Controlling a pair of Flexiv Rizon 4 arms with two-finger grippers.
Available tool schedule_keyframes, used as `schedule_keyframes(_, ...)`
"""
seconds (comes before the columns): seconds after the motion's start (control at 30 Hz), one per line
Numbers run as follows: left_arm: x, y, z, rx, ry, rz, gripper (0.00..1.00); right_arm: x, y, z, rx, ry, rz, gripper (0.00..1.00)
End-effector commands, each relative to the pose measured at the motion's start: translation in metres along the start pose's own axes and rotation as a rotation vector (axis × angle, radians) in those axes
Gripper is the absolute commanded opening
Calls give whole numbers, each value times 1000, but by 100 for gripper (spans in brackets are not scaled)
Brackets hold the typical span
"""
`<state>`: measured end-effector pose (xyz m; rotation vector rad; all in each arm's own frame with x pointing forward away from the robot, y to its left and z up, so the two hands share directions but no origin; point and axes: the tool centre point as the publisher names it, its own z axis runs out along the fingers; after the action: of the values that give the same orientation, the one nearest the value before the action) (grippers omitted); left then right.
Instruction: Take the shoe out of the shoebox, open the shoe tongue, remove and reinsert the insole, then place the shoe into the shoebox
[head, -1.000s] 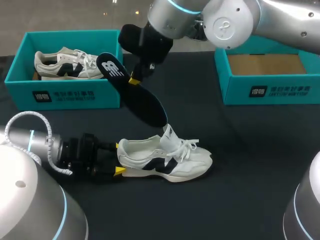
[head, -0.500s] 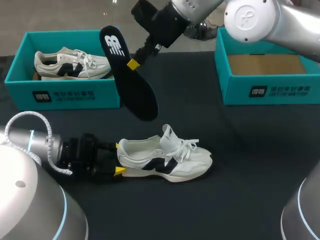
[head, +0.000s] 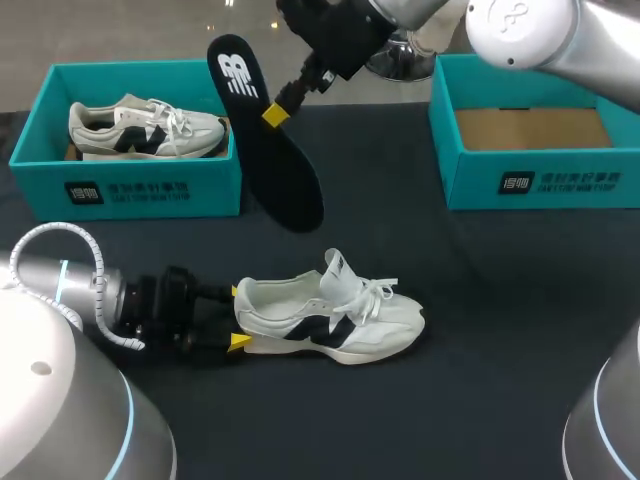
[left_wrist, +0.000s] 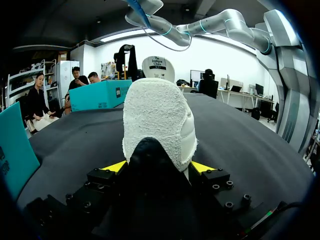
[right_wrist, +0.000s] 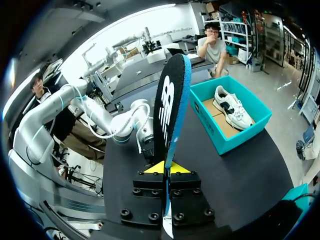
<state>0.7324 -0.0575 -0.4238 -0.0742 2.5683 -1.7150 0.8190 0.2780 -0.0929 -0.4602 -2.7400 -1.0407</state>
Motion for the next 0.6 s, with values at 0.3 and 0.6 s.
schedule_keyframes(0.3,1,1,1,-2,-1,0,0,0,1,-3,-26,82,110,0)
schedule_keyframes(0.6,1,1,1,-2,-1,0,0,7,4,-24,-77,144,245,0)
